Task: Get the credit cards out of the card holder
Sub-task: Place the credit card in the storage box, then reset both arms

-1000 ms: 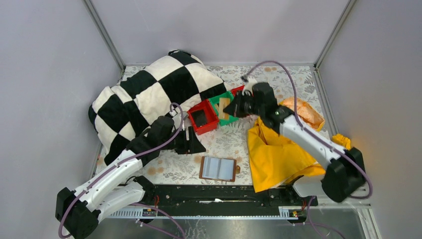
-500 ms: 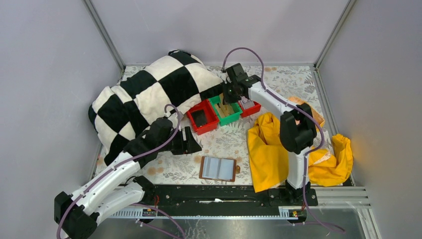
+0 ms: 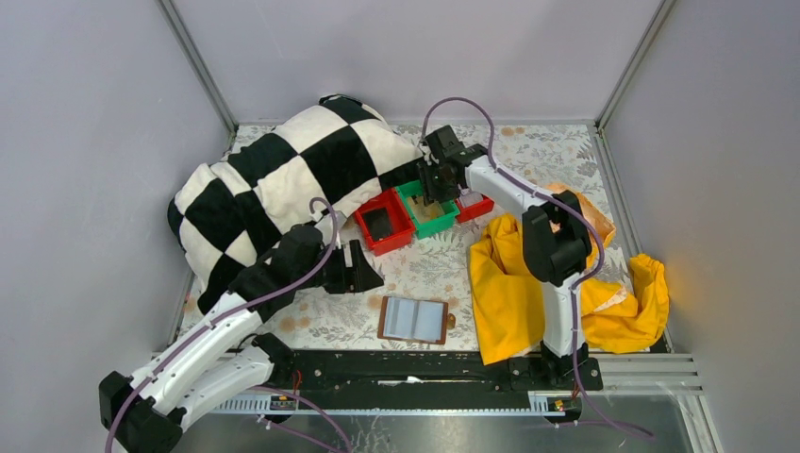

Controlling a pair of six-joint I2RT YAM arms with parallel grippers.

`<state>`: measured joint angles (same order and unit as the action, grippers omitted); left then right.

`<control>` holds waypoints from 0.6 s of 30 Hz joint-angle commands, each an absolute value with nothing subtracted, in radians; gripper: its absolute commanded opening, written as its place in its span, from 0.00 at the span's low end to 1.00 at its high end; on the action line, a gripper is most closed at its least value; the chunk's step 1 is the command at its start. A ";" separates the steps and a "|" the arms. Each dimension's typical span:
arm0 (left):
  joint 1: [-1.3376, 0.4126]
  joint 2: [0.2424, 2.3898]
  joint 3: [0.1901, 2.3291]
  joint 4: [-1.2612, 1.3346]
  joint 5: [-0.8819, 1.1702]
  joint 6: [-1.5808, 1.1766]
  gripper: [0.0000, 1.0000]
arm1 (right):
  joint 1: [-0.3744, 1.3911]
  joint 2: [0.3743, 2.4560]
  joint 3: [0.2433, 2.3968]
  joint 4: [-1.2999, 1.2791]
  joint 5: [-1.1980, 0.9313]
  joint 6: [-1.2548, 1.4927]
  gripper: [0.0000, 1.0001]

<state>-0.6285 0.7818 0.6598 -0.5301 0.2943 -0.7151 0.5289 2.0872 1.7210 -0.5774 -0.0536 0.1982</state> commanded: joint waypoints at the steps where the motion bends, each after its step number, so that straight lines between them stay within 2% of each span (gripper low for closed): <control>1: -0.624 0.817 0.650 -0.459 0.368 -0.705 0.73 | 0.522 1.905 1.710 -0.536 0.072 0.199 0.50; 11: -0.624 0.851 0.663 -0.423 0.347 -0.706 0.73 | 0.523 1.585 1.446 -0.427 0.124 0.212 0.53; 18: -0.624 0.813 0.709 -0.428 0.249 -0.704 0.75 | 0.524 1.276 1.116 -0.270 0.090 0.200 0.86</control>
